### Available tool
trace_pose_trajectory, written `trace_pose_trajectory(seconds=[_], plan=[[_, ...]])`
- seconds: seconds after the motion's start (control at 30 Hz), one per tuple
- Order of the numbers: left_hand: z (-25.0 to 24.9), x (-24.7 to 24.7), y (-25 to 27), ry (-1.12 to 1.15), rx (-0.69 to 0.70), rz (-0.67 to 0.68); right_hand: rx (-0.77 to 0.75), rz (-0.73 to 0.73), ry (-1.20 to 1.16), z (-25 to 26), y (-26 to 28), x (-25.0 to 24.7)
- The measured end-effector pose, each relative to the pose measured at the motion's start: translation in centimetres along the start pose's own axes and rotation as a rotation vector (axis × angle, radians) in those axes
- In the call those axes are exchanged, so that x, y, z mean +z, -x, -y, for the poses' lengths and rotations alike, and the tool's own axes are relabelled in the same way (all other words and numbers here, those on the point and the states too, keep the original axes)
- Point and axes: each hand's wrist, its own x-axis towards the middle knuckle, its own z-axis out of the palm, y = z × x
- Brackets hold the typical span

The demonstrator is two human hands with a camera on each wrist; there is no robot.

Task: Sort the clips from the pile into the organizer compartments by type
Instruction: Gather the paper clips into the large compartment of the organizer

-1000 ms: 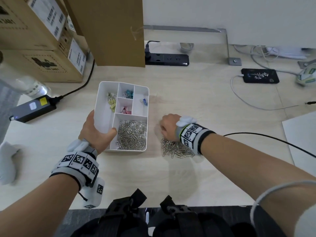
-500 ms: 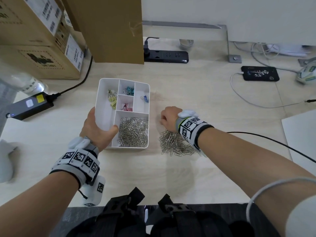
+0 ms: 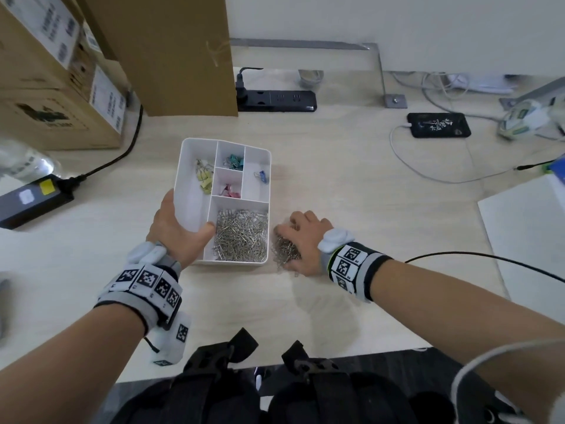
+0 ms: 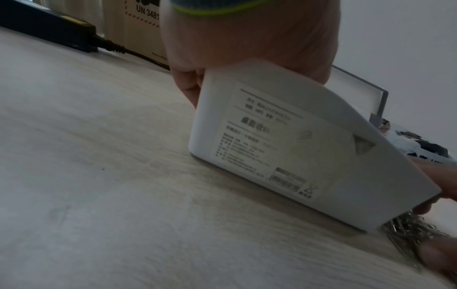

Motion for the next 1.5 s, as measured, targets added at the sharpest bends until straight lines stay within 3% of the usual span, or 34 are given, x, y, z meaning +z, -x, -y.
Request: trace_pose_trajectory(seconds=[0.13, 0.33, 0.63, 0.93, 1.17, 1.3, 1.37, 1.5], plan=[[-0.1, 0.1, 0.1, -0.011, 0.009, -0.007, -0.019, -0.037, -0.044, 1.1, -0.6, 0.1], [0.1, 0.2, 0.0, -0.025, -0.013, -0.005, 0.057, 0.033, -0.156, 0.4, -2.1, -0.3], [0.4, 0.3, 0.7, 0.011, -0.023, -0.042, 0.393, -0.072, -0.750, -1.9, -2.0, -1.3], [0.5, 0.3, 0.8, 0.001, -0.022, -0.037, 0.491, -0.084, -1.155, -2.7, -1.8, -3.0], [0.6, 0.3, 0.7, 0.002, -0.021, -0.037, 0.283, -0.129, -1.172, 2.4, -3.3, -6.2], [0.5, 0.2, 0.6, -0.005, -0.016, -0.018, 0.129, -0.064, -0.962, 5.3, -4.2, -6.8], [0.4, 0.1, 0.6, -0.010, -0.019, -0.010, 0.120, -0.070, -0.831, 5.7, -4.5, -6.6], [0.4, 0.0, 0.6, -0.009, -0.028, -0.004, 0.224, -0.236, -0.894, 4.8, -4.2, -6.9]])
